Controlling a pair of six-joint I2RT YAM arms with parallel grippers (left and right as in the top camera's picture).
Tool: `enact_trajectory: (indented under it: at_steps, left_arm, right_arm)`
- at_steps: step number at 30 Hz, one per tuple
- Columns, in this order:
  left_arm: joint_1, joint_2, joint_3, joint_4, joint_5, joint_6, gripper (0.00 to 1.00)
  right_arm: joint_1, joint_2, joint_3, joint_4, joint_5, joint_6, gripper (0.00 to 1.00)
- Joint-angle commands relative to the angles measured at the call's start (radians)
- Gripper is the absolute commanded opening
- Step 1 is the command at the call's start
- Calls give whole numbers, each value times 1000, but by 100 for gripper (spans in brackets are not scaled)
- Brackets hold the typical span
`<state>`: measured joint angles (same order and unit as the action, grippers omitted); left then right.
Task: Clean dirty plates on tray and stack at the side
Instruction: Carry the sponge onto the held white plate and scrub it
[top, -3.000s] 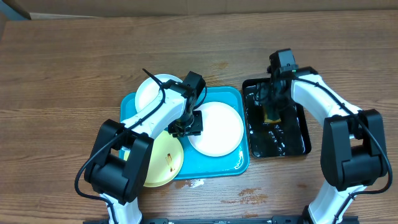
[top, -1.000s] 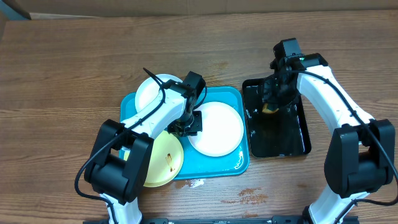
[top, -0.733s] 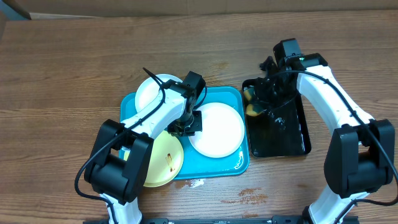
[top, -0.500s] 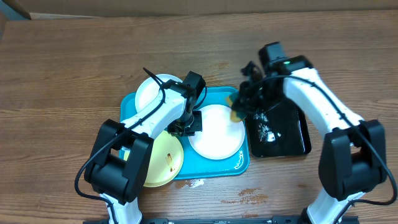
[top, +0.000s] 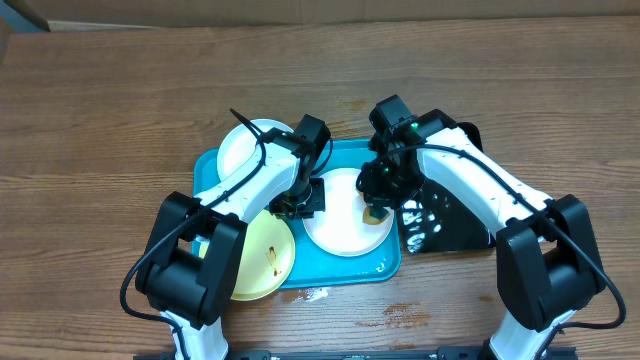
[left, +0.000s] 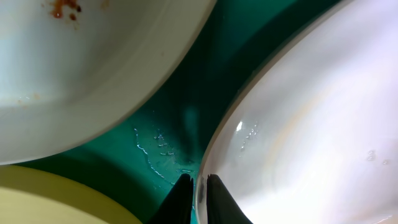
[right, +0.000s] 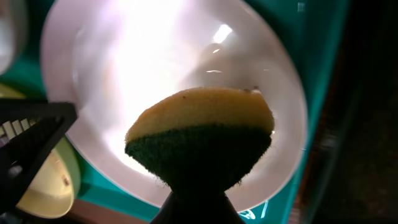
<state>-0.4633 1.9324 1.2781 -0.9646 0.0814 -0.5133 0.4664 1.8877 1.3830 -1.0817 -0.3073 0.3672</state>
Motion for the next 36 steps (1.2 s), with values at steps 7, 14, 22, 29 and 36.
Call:
enact_trajectory:
  at_steps: [7,14,22,29,36]
  left_arm:
    - [-3,11,-2,1,-6,-7,11]
    - [-3,11,-2,1,-6,-7,10]
    - [-3,11,-2,1,-6,-7,9]
    - [-3,11,-2,0,-6,-7,9]
    - [-2,11,-2,1,-6,-7,9]
  right_arm:
    - [1,-28,-55,30,60,145,4]
    - [2,-26,-55,55,59,188,4]
    - [5,3,-55,76,60,240,4]
    - [5,53,-55,95,56,282,4]
    - [5,67,-56,80,44,314,4]
